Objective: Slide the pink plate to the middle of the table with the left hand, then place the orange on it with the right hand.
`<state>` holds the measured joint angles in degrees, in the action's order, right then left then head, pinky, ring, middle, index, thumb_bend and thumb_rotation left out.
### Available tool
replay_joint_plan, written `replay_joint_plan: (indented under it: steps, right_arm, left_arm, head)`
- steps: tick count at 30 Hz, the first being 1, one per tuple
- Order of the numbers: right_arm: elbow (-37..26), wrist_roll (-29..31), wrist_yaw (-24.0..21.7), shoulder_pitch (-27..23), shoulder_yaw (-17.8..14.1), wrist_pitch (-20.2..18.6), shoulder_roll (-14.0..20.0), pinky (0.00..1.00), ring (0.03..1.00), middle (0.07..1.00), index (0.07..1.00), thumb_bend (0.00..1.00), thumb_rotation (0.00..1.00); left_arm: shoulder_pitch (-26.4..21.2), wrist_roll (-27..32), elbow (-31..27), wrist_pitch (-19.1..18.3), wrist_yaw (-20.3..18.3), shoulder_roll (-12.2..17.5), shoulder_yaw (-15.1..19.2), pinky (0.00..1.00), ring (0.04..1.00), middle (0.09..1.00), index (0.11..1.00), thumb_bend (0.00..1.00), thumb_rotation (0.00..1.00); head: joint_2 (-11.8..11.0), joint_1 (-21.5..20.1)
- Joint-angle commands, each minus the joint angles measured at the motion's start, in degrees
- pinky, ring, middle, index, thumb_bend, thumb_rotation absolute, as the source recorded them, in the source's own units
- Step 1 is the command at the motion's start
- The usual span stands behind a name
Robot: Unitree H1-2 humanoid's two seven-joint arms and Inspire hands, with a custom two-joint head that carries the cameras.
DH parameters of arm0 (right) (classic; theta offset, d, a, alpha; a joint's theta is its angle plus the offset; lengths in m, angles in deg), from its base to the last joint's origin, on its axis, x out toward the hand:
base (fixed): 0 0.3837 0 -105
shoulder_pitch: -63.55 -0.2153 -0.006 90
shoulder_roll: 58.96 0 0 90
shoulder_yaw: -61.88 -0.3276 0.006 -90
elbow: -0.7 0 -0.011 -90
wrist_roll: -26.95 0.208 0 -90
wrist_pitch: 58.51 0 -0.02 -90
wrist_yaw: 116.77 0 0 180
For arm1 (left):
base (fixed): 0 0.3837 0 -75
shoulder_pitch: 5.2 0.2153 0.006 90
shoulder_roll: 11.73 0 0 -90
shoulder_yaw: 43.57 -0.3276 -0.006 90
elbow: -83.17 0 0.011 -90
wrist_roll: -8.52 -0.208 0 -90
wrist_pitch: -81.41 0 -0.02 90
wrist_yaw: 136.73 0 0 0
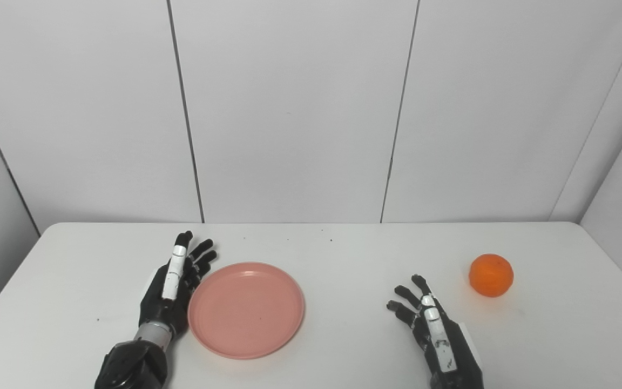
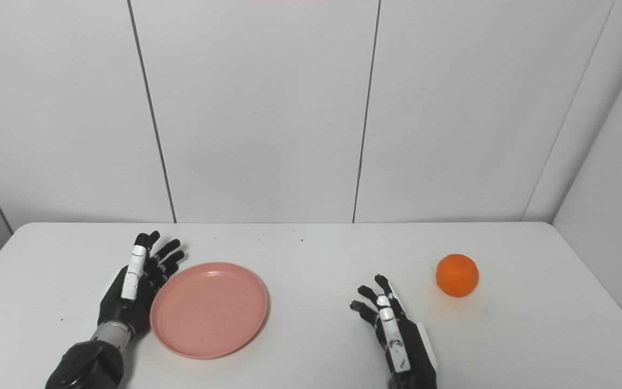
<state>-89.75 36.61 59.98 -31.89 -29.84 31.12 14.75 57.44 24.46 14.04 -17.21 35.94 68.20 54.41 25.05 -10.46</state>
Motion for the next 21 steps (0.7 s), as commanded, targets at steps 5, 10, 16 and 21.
replay_joint_plan:
  steps: [5, 10, 16, 21]
  right_arm:
    - [-1.00, 0.12, 0.19, -0.39, 0.09, -0.98, -0.47, 0.88, 0.778, 0.845, 0.941, 0.75, 0.87]
    - [-0.83, -0.11, 0.10, -0.40, 0.18, -0.72, -0.48, 0.89, 0.780, 0.843, 0.943, 0.75, 0.87]
    - [-0.94, 0.07, 0.16, -0.39, 0.14, -1.14, -0.76, 0.89, 0.782, 0.847, 0.943, 0.76, 0.86]
    - [-0.62, -0.06, 0.21, -0.50, 0.17, -1.11, -0.82, 0.89, 0.783, 0.849, 0.946, 0.76, 0.86]
  left_arm:
    - [-2.28, 0.47, -1.01, -0.73, 1.78, -2.63, 0.07, 0.94, 0.873, 0.868, 0.976, 0.84, 0.82]
    - [-2.08, 2.30, -2.08, -3.81, 1.92, -4.06, 0.63, 0.97, 0.896, 0.888, 0.998, 0.81, 0.85]
    - [-1.96, 2.39, -2.09, -4.74, 1.48, -4.46, -0.14, 0.97, 0.900, 0.862, 0.996, 0.79, 0.86]
    - [-2.08, 2.59, -1.90, -5.44, 1.62, -4.70, -0.76, 0.96, 0.897, 0.881, 0.994, 0.78, 0.85]
  head:
    - [0.10, -0.24]
    - [0.10, -0.48]
    - [0.12, -0.81]
    - [0.04, -1.21]
